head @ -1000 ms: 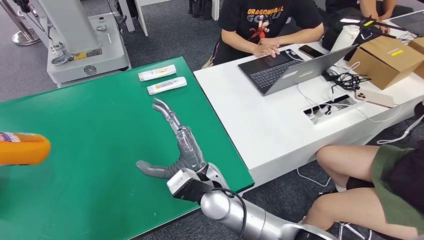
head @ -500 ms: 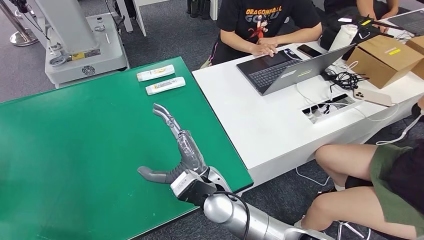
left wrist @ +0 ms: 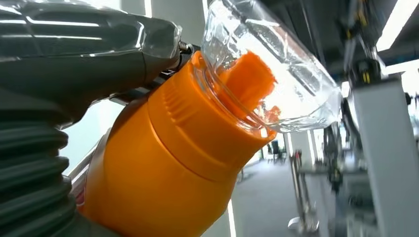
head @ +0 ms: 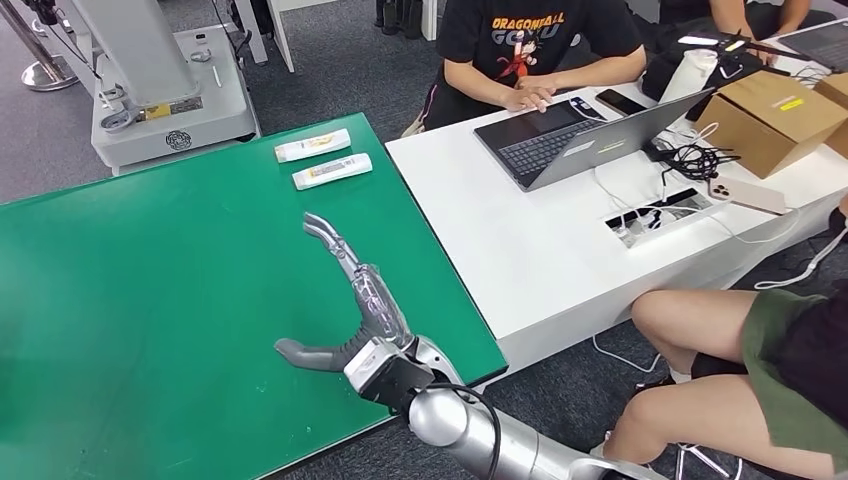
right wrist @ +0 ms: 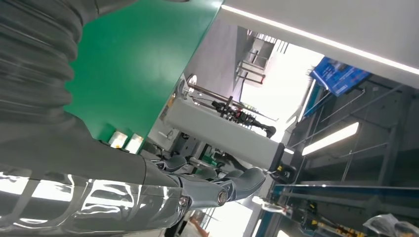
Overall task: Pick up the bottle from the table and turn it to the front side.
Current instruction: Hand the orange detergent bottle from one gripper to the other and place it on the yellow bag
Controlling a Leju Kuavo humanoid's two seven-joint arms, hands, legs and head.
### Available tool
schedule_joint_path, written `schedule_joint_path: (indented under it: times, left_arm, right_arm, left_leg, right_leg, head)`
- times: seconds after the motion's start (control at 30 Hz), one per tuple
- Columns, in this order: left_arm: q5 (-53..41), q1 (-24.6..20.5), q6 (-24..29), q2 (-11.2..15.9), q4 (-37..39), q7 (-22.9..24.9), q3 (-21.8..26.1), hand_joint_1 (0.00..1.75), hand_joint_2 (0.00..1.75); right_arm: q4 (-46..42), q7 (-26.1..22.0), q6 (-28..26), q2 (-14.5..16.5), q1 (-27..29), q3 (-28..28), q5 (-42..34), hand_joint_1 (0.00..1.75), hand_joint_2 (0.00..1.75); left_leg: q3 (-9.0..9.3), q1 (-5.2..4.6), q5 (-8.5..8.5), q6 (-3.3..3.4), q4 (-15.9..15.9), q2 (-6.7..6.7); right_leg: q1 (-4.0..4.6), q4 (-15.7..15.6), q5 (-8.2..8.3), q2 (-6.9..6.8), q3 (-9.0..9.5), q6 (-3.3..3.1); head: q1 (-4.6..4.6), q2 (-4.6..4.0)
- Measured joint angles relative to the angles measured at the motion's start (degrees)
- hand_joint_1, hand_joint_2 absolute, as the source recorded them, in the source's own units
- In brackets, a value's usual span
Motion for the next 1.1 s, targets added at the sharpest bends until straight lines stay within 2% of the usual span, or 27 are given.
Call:
schedule_joint_path:
  times: [0.07, 0.2, 0.4, 0.57, 0.67, 0.87, 1.1]
  left_arm:
    - [-1.68, 0.63, -1.57, 0.96, -0.58, -0.45, -0.87, 1.75, 1.75]
    - [-5.53, 0.12, -2.47, 1.11, -0.38, -1.78, -5.37, 1.75, 1.75]
    - [-7.36, -3.51, -4.06, -0.24, 2.03, -2.97, -14.01, 1.75, 1.75]
    - [-8.94, -6.7, -5.56, -1.69, 4.19, -3.97, -18.34, 1.75, 1.75]
    - [-13.69, -13.03, -7.82, -5.59, 10.01, -6.6, -23.64, 1.75, 1.75]
    - [-15.13, -22.86, -6.46, -14.78, 23.67, -7.91, -35.19, 1.75, 1.75]
    - [-15.09, -28.02, -5.76, -19.76, 32.46, -8.93, -41.43, 1.75, 1.75]
  right_arm:
    - [-0.04, 0.01, 0.37, 0.0, 0.07, 0.0, 0.09, 0.0, 1.75]
    - [-0.6, 0.58, 0.52, 0.0, 0.28, 0.0, 0.33, 0.0, 1.75]
    - [-2.02, 1.11, 1.97, 0.02, 1.21, -0.15, 0.93, 0.0, 1.75]
    - [-2.64, 1.22, 2.44, 0.02, 1.65, -0.34, 1.06, 0.0, 1.75]
    - [-2.72, 1.4, 2.52, 0.02, 1.42, -0.31, 0.41, 0.0, 1.75]
    - [-2.99, 1.69, 1.99, 0.01, 1.34, -0.22, 0.31, 0.0, 1.75]
    - [-4.37, 1.96, 1.16, 0.0, 2.44, -0.21, 0.34, 0.0, 1.75]
  left_leg:
    - [0.01, 0.0, 0.01, -0.01, 0.0, 0.0]
    - [0.03, -0.01, 0.03, -0.02, 0.01, -0.04]
    - [0.02, 0.0, 0.05, -0.06, 0.02, -0.03]
    - [0.02, -0.01, 0.05, -0.06, 0.03, -0.04]
    - [0.0, -0.04, 0.12, -0.06, 0.03, -0.48]
    - [-0.01, -0.04, 0.23, -0.04, 0.05, -0.51]
    - [-0.02, -0.04, 0.2, -0.06, 0.06, -0.27]
  right_leg:
    - [0.0, 0.0, 0.01, 0.01, 0.01, -0.01]
    - [0.0, 0.0, 0.03, -0.03, 0.04, -0.01]
    - [-0.01, 0.01, 0.06, -0.02, 0.03, 0.0]
    - [0.0, -0.03, 0.05, -0.03, -0.03, -0.01]
    - [-0.02, -0.06, 0.02, -0.5, 0.08, -0.01]
    - [-0.02, -0.01, 0.17, -0.53, 0.14, 0.03]
    - [-0.02, -0.03, 0.21, -0.27, 0.04, 0.01]
  head:
    - [0.0, 0.0]
    - [-0.01, -0.01]
    - [0.0, 0.0]
    - [0.01, 0.0]
    - [0.0, 0.0]
    - [0.0, 0.0]
    - [0.0, 0.0]
